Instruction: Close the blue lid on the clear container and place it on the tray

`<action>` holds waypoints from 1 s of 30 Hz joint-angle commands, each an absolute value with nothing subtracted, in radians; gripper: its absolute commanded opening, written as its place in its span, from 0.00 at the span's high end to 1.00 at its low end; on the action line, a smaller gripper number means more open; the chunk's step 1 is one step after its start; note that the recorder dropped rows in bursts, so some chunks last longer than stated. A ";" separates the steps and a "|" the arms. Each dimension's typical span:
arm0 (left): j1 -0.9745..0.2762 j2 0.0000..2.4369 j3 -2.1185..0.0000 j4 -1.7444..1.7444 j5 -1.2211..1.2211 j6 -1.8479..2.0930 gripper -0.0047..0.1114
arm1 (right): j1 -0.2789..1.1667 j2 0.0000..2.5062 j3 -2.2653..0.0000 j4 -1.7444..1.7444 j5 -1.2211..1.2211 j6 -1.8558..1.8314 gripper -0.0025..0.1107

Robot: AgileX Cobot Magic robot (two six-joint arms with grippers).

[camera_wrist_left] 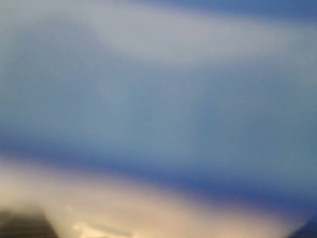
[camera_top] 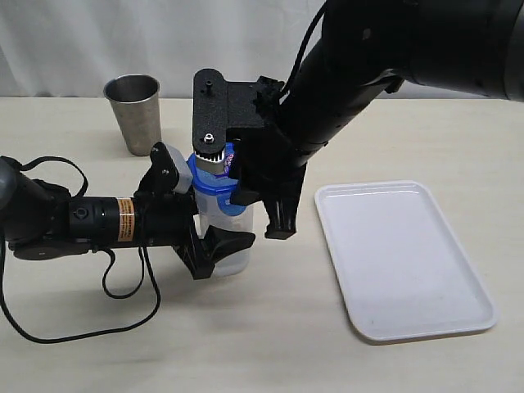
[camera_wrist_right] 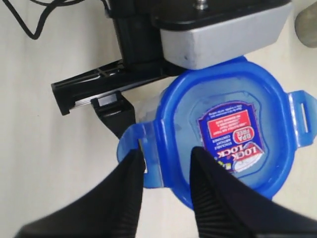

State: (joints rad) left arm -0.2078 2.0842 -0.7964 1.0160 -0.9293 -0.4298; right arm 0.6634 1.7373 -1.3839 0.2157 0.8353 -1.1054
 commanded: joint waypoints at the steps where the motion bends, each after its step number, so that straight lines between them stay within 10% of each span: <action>1: -0.205 2.087 -0.792 1.036 -0.896 -0.439 0.96 | 0.665 1.757 -1.355 0.217 0.820 -1.097 0.70; 30: -0.205 2.085 -0.792 1.095 -0.974 -0.448 0.96 | 0.667 1.767 -1.122 0.178 0.455 -1.247 0.70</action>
